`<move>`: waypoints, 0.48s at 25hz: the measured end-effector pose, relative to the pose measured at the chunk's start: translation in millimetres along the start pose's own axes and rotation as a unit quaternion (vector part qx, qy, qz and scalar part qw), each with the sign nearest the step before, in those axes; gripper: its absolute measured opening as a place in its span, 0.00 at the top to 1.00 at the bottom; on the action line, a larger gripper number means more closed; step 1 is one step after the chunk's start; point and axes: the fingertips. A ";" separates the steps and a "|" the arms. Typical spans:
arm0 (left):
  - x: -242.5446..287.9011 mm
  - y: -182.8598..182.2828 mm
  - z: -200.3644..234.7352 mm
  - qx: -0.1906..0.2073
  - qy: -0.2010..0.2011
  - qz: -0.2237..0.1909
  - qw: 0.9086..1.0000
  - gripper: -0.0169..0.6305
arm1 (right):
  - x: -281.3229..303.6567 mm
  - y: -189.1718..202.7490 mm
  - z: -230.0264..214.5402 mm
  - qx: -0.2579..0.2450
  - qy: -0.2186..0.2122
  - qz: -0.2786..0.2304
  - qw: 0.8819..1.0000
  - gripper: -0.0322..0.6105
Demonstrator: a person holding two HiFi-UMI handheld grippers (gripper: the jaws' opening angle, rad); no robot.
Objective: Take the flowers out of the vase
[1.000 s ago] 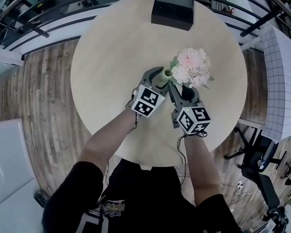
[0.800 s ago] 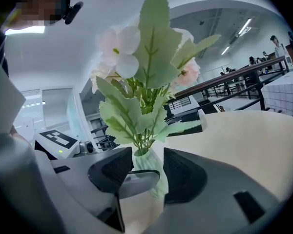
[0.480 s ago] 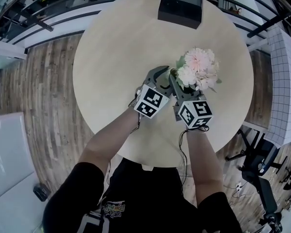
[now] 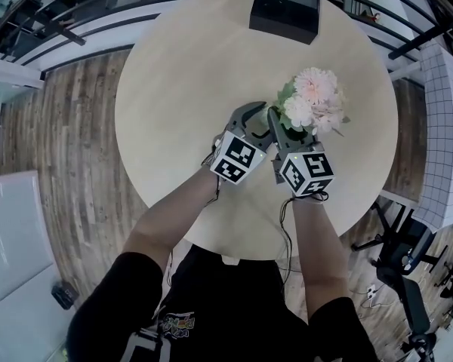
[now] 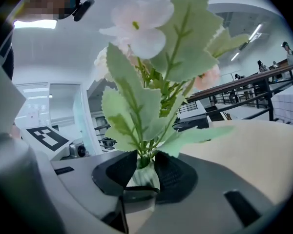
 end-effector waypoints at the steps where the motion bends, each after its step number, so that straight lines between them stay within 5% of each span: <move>1: 0.0 0.1 0.2 0.000 0.000 0.000 1.000 0.59 | 0.6 -0.4 -0.1 -0.003 0.000 0.000 1.000 0.76; 12: -1.3 -0.9 0.3 0.002 0.000 0.006 1.000 0.59 | -2.2 -7.5 1.5 -0.017 0.006 -0.005 1.000 0.81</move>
Point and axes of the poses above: the fingertips, and each gripper's own axes: x forward along the fingers, z to its left, y out of its underside, and after that the axes turned 8 degrees about -z, right-handed
